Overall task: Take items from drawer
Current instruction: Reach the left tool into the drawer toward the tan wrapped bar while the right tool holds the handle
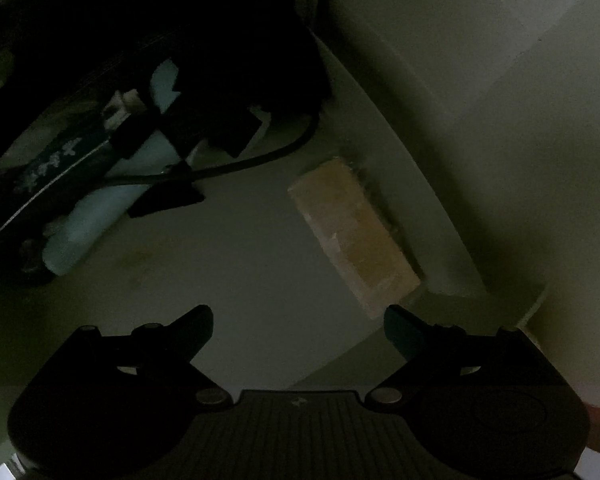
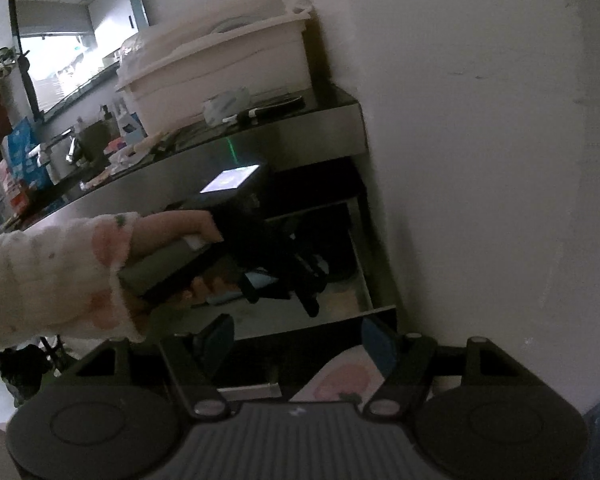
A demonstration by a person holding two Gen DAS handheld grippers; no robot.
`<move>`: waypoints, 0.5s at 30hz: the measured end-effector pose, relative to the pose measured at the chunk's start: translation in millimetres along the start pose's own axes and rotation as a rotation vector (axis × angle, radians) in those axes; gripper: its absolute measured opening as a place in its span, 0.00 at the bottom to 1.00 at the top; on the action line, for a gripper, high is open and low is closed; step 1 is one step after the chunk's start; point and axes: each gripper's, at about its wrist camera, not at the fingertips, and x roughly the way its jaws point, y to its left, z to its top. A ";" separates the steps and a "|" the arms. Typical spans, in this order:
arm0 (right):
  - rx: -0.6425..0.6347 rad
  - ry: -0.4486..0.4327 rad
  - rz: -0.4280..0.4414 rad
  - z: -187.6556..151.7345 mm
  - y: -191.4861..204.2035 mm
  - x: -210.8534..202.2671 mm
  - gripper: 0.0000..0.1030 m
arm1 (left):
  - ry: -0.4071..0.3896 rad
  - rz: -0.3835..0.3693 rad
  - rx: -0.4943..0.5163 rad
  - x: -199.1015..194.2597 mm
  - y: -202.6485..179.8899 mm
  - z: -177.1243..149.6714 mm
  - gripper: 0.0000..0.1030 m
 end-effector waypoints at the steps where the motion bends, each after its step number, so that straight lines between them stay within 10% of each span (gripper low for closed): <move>1: 0.008 -0.007 0.001 -0.3 -0.6 -2.7 0.68 | 0.009 -0.008 -0.015 3.1 -0.1 2.8 0.90; 15: 0.097 -0.071 0.013 -1.1 -8.9 -24.1 0.68 | 0.047 -0.017 -0.193 49.4 -12.7 35.7 0.90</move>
